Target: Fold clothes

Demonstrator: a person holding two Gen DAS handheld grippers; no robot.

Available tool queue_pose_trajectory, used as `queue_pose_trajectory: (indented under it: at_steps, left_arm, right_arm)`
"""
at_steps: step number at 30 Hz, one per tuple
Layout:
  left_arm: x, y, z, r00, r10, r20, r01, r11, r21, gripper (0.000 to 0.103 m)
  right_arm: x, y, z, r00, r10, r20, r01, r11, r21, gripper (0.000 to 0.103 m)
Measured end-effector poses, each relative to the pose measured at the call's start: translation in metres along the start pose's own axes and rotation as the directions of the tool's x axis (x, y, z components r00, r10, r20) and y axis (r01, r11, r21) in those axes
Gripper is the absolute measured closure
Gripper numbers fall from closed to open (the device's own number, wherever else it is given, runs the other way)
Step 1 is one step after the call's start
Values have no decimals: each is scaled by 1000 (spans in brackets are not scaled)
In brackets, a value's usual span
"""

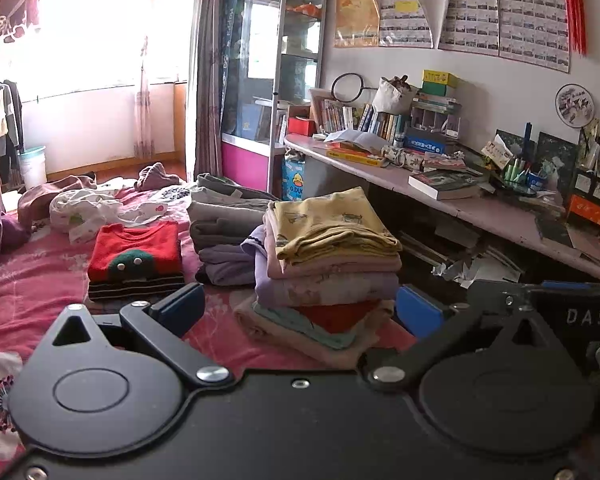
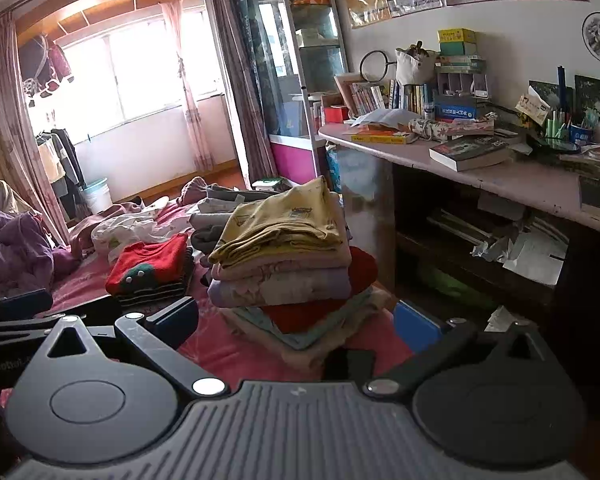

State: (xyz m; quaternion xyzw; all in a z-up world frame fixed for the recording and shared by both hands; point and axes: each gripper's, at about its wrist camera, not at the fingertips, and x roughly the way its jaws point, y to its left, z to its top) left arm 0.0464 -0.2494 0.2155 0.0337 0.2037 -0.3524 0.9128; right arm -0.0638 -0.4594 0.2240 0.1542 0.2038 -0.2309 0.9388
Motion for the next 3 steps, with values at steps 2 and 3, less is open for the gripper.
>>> queue_pose_trajectory:
  at_steps: [2, 3]
  left_arm:
    - [-1, 1, -1, 1000, -5, 9, 5, 1000, -4, 0]
    - [-2, 2, -1, 1000, -10, 12, 10, 1000, -5, 0]
  right_arm:
    - [-1, 1, -1, 1000, 2, 0, -2, 1000, -1, 0]
    - [-1, 2, -1, 1000, 3, 0, -3, 1000, -2, 0]
